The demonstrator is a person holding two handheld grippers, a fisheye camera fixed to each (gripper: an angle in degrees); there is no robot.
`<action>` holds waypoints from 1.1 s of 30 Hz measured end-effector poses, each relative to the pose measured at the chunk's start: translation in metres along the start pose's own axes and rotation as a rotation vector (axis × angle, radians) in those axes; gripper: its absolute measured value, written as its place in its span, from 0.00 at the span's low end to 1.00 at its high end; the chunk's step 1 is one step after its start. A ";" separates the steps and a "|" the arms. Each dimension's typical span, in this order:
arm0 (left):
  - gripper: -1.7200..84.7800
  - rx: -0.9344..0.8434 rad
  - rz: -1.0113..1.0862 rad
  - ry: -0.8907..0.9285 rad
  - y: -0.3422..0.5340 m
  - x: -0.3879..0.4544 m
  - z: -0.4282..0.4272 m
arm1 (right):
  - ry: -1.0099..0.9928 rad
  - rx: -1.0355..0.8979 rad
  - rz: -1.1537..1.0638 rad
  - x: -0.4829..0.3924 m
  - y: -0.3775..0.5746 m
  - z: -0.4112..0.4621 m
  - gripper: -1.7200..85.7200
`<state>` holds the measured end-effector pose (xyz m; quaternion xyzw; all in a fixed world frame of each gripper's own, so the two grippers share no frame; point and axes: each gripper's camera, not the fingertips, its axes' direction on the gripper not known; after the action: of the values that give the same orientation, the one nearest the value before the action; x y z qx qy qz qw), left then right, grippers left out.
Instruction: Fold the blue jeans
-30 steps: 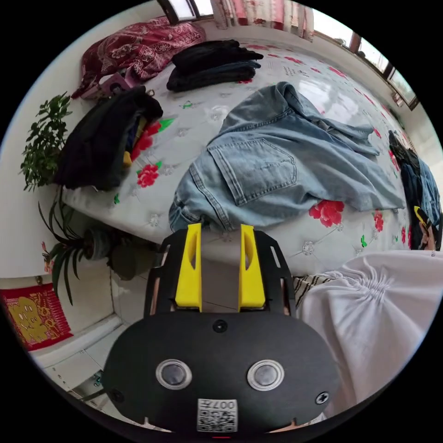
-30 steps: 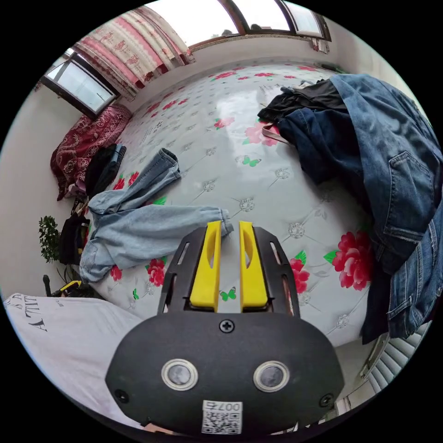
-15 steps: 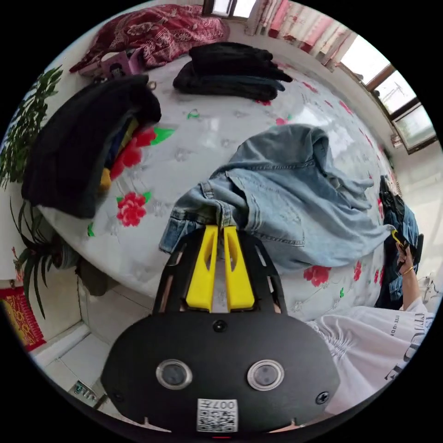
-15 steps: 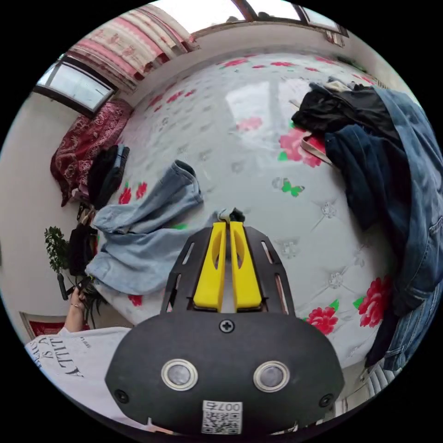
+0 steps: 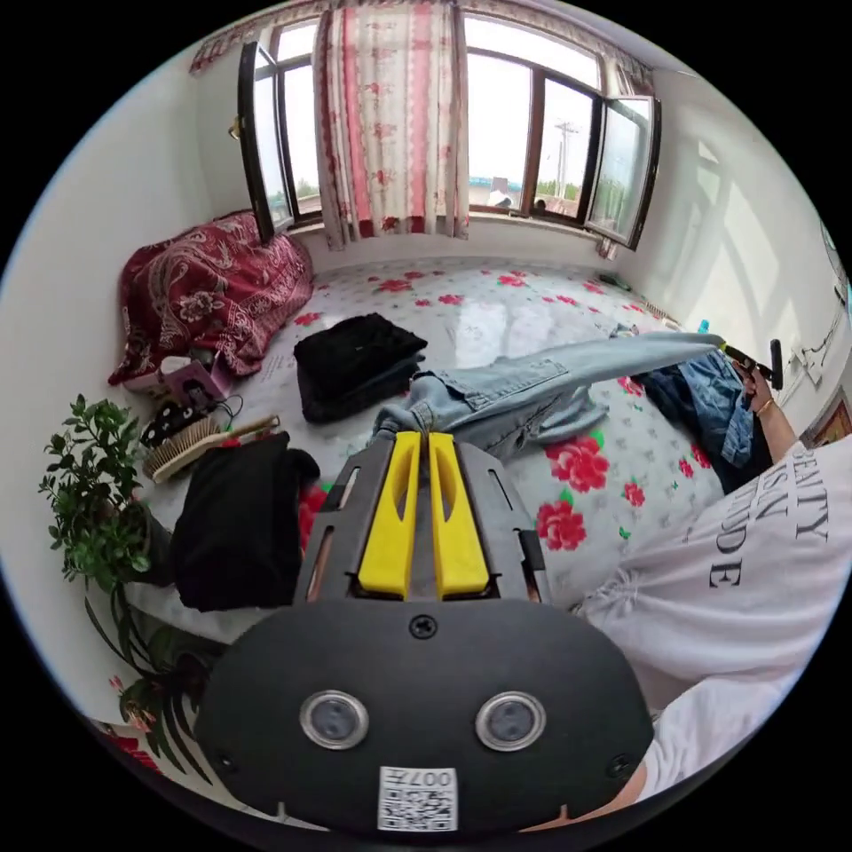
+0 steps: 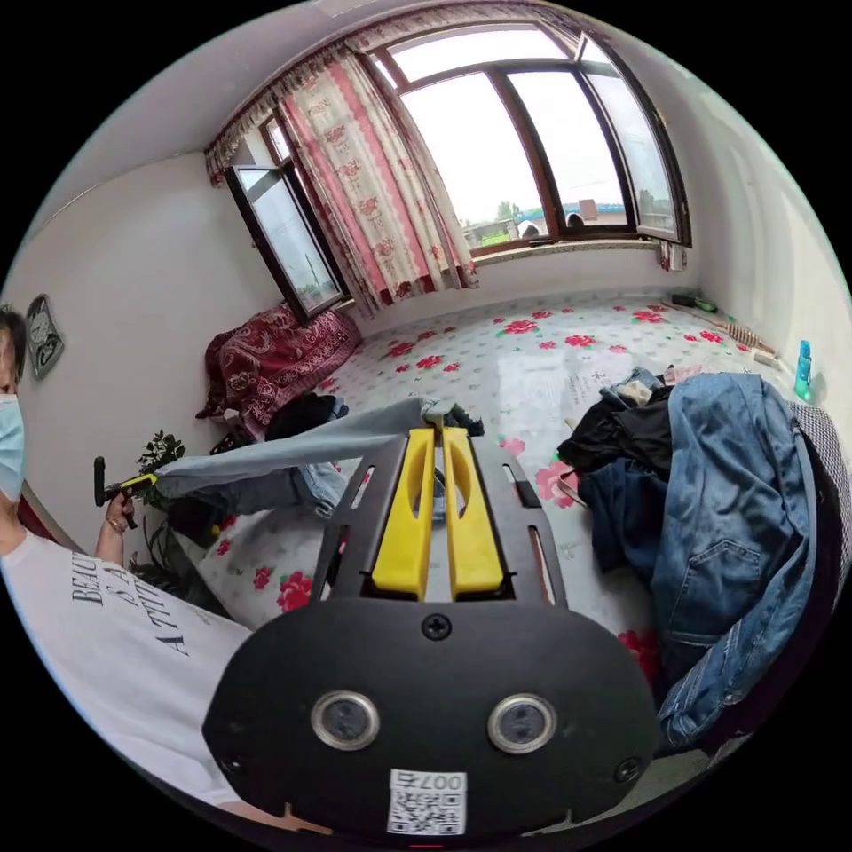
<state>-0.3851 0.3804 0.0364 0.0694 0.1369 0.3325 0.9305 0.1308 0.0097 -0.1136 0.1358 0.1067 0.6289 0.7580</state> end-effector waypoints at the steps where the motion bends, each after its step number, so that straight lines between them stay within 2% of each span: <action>1: 0.01 -0.047 -0.001 0.005 0.013 0.004 0.011 | 0.022 -0.054 -0.001 0.004 0.023 0.001 0.02; 3: 0.01 -0.263 -0.068 0.033 0.083 0.018 0.079 | 0.067 -0.180 0.016 0.013 0.066 0.017 0.02; 4: 0.01 -0.317 -0.103 0.050 0.103 0.020 0.100 | 0.109 -0.277 0.043 0.021 0.101 0.036 0.02; 7: 0.01 -0.617 -0.343 0.092 0.230 0.027 0.211 | 0.254 -0.569 0.195 0.055 0.197 0.098 0.03; 8: 0.01 -0.649 -0.371 0.096 0.246 0.027 0.221 | 0.311 -0.685 0.257 0.068 0.228 0.119 0.03; 9: 0.01 -0.677 -0.422 0.094 0.268 0.024 0.230 | 0.332 -0.716 0.270 0.071 0.240 0.125 0.04; 11: 0.01 -0.656 -0.463 0.053 0.276 0.014 0.225 | 0.365 -0.693 0.276 0.070 0.249 0.136 0.05; 15: 0.01 -0.504 -0.487 0.010 0.242 -0.026 0.210 | 0.302 -0.532 0.236 0.055 0.204 0.156 0.05; 20: 0.02 -0.418 -0.426 0.054 0.171 -0.045 0.253 | 0.123 -0.443 0.189 0.027 0.124 0.255 0.07; 27: 0.02 -0.539 -0.226 -0.078 0.083 -0.053 0.371 | 0.055 -0.511 0.103 -0.004 0.064 0.410 0.10; 33: 0.01 -0.627 -0.299 -0.117 0.064 -0.099 0.465 | 0.091 -0.600 0.099 0.003 0.053 0.522 0.06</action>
<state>-0.3570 0.3494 0.5142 -0.2215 -0.0169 0.2137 0.9513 0.2560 -0.0157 0.3950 -0.1172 -0.0564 0.6739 0.7272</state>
